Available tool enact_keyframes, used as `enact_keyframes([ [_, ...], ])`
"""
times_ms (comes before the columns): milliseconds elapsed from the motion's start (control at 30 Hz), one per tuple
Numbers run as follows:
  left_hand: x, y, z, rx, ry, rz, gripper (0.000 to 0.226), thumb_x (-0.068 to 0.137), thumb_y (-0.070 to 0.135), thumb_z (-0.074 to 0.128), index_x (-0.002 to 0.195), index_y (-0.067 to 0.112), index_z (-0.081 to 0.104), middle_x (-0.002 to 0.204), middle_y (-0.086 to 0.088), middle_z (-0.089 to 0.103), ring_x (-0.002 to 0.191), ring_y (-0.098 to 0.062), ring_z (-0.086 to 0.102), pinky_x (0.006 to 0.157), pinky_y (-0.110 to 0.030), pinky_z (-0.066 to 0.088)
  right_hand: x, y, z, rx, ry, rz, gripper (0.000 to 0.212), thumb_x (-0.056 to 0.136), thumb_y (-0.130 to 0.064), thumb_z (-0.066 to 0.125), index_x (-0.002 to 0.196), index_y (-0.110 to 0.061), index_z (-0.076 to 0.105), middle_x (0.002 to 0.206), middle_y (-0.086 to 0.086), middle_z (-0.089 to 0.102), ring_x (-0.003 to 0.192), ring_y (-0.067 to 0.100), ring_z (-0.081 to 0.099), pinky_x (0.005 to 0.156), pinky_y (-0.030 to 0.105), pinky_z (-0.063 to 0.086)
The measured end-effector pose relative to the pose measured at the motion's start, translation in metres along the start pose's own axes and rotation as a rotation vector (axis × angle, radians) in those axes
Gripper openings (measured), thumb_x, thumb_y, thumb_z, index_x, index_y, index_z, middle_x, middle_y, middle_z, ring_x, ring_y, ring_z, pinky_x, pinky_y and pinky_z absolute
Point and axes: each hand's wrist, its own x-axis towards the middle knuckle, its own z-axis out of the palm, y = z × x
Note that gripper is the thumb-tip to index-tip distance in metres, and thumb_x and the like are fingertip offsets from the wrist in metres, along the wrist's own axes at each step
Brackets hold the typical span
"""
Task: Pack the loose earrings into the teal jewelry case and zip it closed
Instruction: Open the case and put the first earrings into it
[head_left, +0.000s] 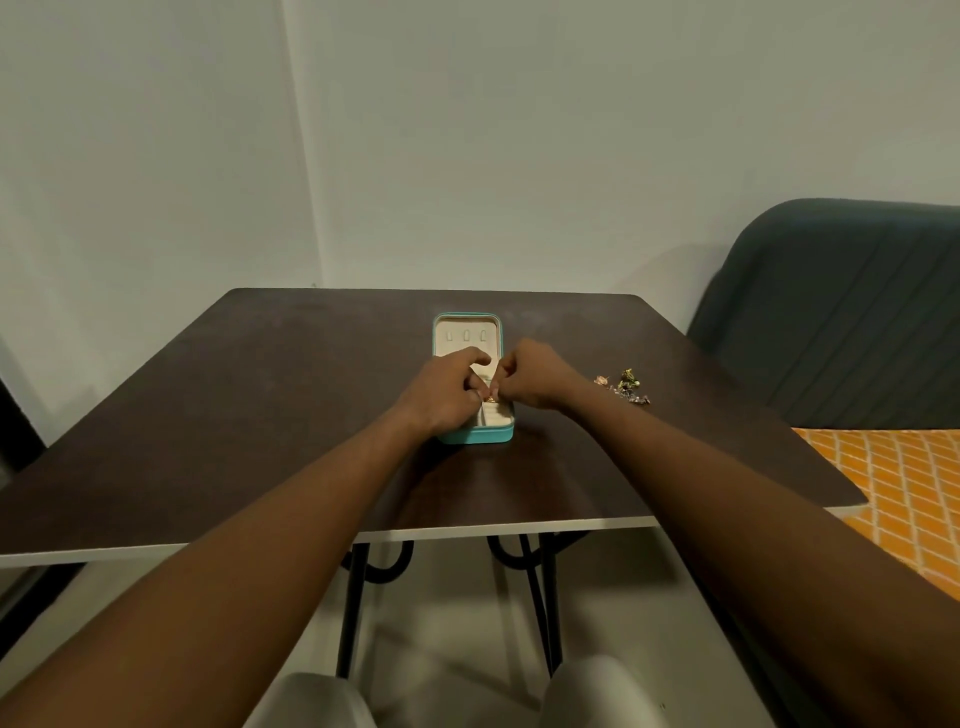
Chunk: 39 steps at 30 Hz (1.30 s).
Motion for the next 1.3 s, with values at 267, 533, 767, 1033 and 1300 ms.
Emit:
enact_keyframes([
  [267, 0.008, 0.000, 0.002, -0.002, 0.120, 0.032, 0.042, 0.091, 0.004, 0.056, 0.132, 0.013, 0.058, 0.099, 0.000, 0.073, 0.094, -0.014, 0.067, 0.079, -0.026, 0.054, -0.002, 0.013, -0.014, 0.130, 0.106, 0.004, 0.010, 0.084, -0.006, 0.071, 0.085, 0.001, 0.077, 0.085, 0.012, 0.076, 0.068, 0.014, 0.063, 0.067, 0.032, 0.051],
  [533, 0.033, 0.026, 0.019, 0.091, 0.152, 0.219, 0.039, 0.089, 0.007, 0.052, 0.126, 0.011, 0.065, 0.117, -0.005, 0.070, 0.108, -0.018, 0.064, 0.096, -0.039, 0.053, 0.008, 0.066, -0.055, -0.046, 0.241, 0.041, 0.019, 0.084, -0.001, 0.066, 0.093, -0.012, 0.079, 0.096, 0.007, 0.076, 0.094, 0.021, 0.069, 0.086, 0.037, 0.056],
  [767, 0.066, 0.051, 0.071, 0.145, -0.076, 0.160, 0.046, 0.093, 0.010, 0.052, 0.139, 0.006, 0.051, 0.129, -0.014, 0.059, 0.119, -0.029, 0.056, 0.100, -0.039, 0.047, 0.021, 0.099, -0.058, -0.167, 0.168, 0.061, 0.022, 0.084, -0.003, 0.065, 0.097, -0.015, 0.080, 0.100, 0.005, 0.077, 0.096, 0.021, 0.069, 0.089, 0.040, 0.057],
  [1033, 0.089, 0.051, 0.090, 0.098, -0.191, 0.022, 0.083, 0.092, 0.009, 0.052, 0.161, 0.010, 0.006, 0.134, -0.023, 0.059, 0.123, -0.037, 0.055, 0.099, -0.036, 0.041, 0.025, 0.107, -0.053, -0.481, 0.055, -0.052, 0.032, 0.085, -0.010, 0.062, 0.107, -0.028, 0.076, 0.107, -0.001, 0.074, 0.099, 0.024, 0.068, 0.081, 0.035, 0.054],
  [1300, 0.096, 0.051, 0.090, 0.093, -0.196, -0.008, 0.081, 0.096, 0.014, 0.054, 0.161, 0.010, 0.006, 0.129, -0.020, 0.061, 0.118, -0.034, 0.058, 0.095, -0.036, 0.043, 0.030, 0.114, -0.056, -0.493, 0.053, -0.080, 0.029, 0.084, -0.015, 0.070, 0.107, -0.032, 0.078, 0.106, -0.004, 0.075, 0.098, 0.021, 0.068, 0.076, 0.031, 0.048],
])
